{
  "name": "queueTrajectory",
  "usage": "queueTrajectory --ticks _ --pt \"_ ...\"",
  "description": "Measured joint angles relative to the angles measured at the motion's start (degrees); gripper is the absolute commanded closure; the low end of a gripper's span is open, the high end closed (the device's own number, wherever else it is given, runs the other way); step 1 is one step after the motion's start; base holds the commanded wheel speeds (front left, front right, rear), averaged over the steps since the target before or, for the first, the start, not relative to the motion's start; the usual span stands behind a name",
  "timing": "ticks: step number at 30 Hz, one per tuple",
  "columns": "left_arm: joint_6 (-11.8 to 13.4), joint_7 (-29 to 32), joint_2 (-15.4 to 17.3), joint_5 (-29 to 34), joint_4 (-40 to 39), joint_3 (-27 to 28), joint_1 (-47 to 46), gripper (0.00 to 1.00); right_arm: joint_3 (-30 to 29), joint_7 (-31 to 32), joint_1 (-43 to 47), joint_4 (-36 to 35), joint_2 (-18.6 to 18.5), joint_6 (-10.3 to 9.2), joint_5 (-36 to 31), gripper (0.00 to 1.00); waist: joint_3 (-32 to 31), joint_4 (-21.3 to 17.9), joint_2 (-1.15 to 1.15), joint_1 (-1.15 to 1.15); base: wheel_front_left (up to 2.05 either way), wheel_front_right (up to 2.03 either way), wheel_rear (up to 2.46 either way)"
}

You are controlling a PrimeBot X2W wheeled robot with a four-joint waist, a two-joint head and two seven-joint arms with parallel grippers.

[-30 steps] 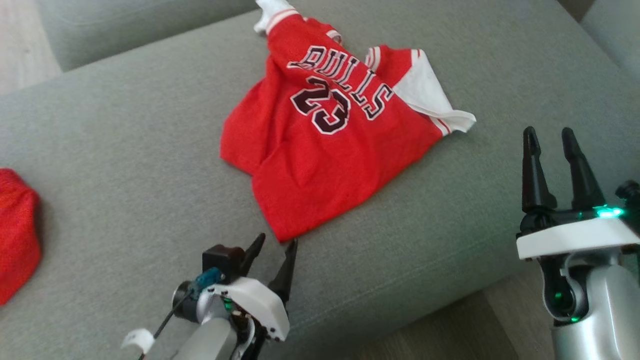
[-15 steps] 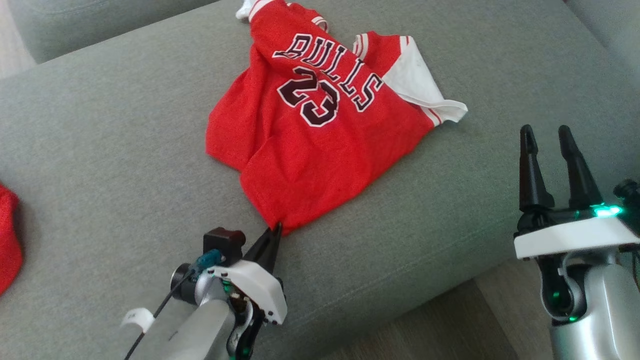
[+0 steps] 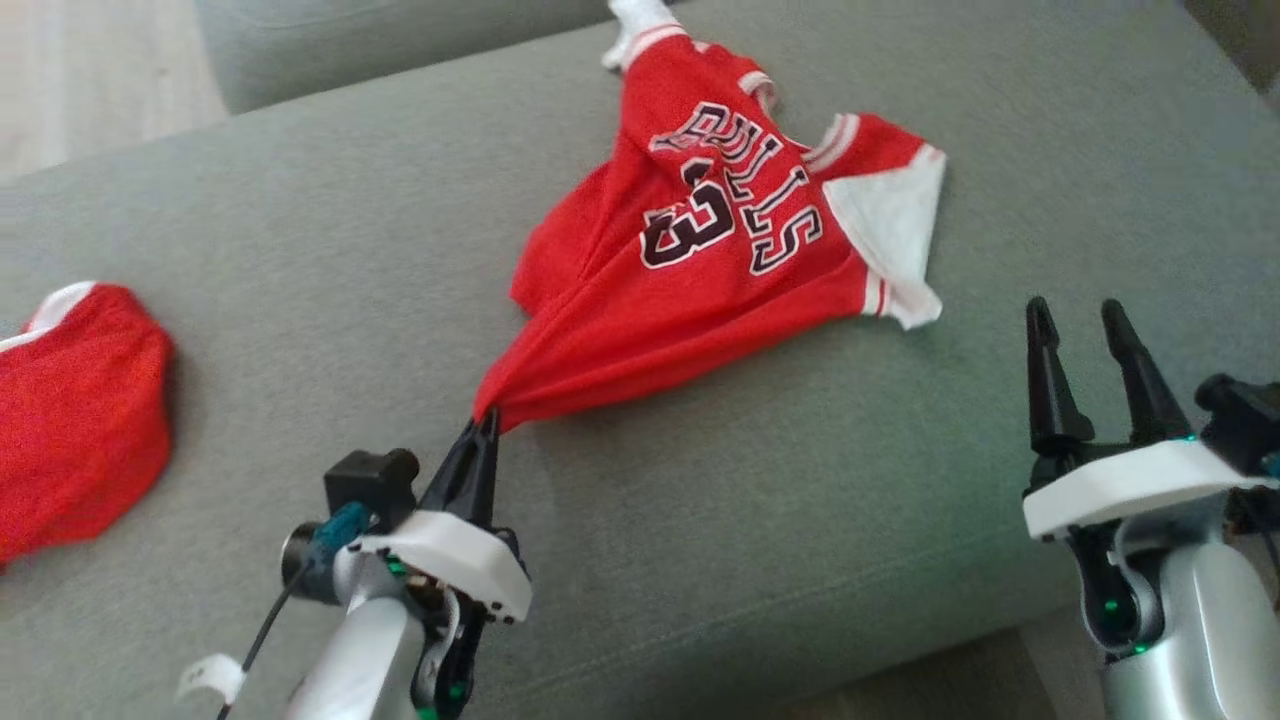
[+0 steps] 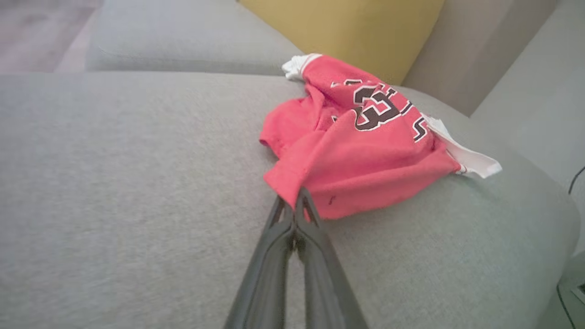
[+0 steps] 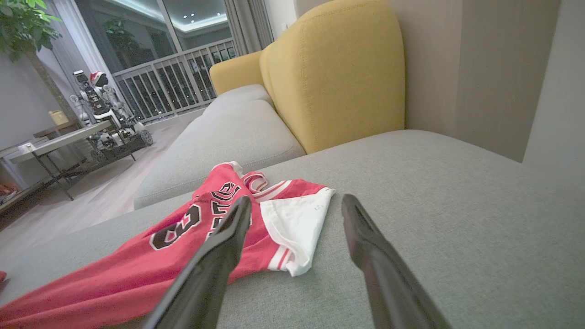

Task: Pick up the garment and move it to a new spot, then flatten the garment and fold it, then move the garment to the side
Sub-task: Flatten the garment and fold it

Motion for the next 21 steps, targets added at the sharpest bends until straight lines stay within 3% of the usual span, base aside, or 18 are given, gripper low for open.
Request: queueTrajectory --ticks 5,11,21 --pt "-0.18 0.00 0.05 2.76 -4.16 2.82 2.82 1.00 -2.01 0.51 -0.01 3.31 0.02 0.00 -1.16 0.00 -1.49 3.24 0.00 0.00 0.00 0.00 0.00" --pt "-2.81 0.00 -0.03 5.32 -4.98 1.16 7.15 1.00 -2.55 0.49 -0.57 7.65 0.02 0.00 -5.15 0.00 -2.29 6.62 0.00 0.00 0.00 0.00 0.00" --pt "-3.87 0.00 -0.07 2.45 -5.33 -3.75 5.16 1.00 -1.14 2.23 -14.83 18.89 -0.04 0.00 -15.92 0.00 2.02 9.48 0.00 0.00 0.00 0.00 0.00"
